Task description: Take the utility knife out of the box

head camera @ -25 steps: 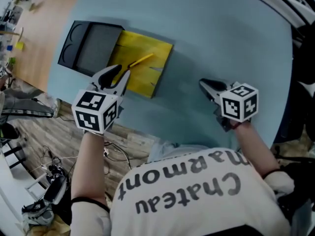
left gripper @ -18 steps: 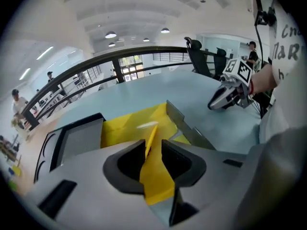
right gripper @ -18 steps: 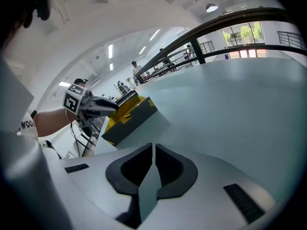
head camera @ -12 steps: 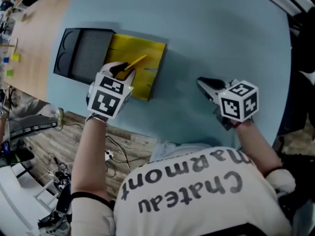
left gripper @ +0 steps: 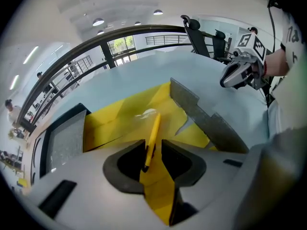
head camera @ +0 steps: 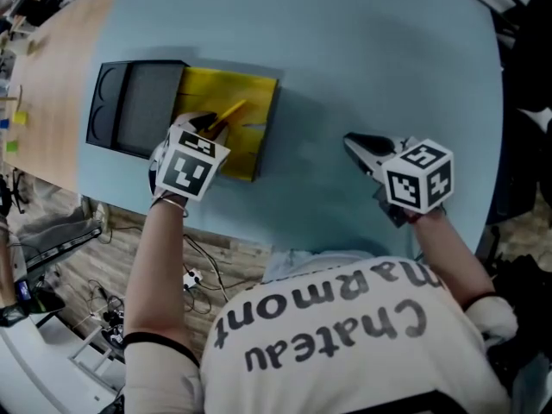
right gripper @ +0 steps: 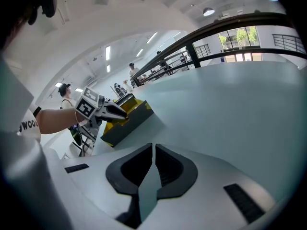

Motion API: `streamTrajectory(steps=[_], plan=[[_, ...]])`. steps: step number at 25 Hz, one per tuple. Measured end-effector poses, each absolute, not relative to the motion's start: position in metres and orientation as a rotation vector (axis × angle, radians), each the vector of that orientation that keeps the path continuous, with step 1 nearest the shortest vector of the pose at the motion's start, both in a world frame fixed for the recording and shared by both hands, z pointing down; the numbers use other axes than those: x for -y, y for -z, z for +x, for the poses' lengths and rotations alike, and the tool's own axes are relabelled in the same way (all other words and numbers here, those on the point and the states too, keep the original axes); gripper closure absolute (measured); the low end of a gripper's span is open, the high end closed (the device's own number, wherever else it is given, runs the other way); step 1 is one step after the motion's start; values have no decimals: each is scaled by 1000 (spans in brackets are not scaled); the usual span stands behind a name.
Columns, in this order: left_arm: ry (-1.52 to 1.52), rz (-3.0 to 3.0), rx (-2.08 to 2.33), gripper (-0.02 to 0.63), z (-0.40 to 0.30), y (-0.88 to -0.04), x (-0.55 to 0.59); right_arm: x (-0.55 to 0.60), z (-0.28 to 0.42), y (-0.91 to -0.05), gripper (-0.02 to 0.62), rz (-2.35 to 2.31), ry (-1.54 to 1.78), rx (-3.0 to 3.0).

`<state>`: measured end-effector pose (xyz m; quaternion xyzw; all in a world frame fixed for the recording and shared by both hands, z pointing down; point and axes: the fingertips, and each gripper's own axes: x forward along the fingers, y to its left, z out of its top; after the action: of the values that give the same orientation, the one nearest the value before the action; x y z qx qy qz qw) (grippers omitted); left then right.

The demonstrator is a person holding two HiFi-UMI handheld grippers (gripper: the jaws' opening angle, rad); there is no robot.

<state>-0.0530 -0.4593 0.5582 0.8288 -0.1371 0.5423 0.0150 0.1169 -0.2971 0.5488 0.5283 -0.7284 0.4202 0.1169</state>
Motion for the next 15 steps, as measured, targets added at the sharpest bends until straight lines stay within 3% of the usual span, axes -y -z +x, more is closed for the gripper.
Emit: streamTrajectory(steps=[5, 8, 15], plan=[[-1714, 2573, 441, 500, -53, -562, 460, 290, 123, -549, 551, 1581, -1235, 2109], [-1715, 2563, 482, 550, -57, -563, 465, 290, 123, -548, 551, 1596, -1236, 2109], [-1578, 2544, 528, 554, -58, -561, 462, 285, 123, -543, 550, 1598, -1224, 2112]])
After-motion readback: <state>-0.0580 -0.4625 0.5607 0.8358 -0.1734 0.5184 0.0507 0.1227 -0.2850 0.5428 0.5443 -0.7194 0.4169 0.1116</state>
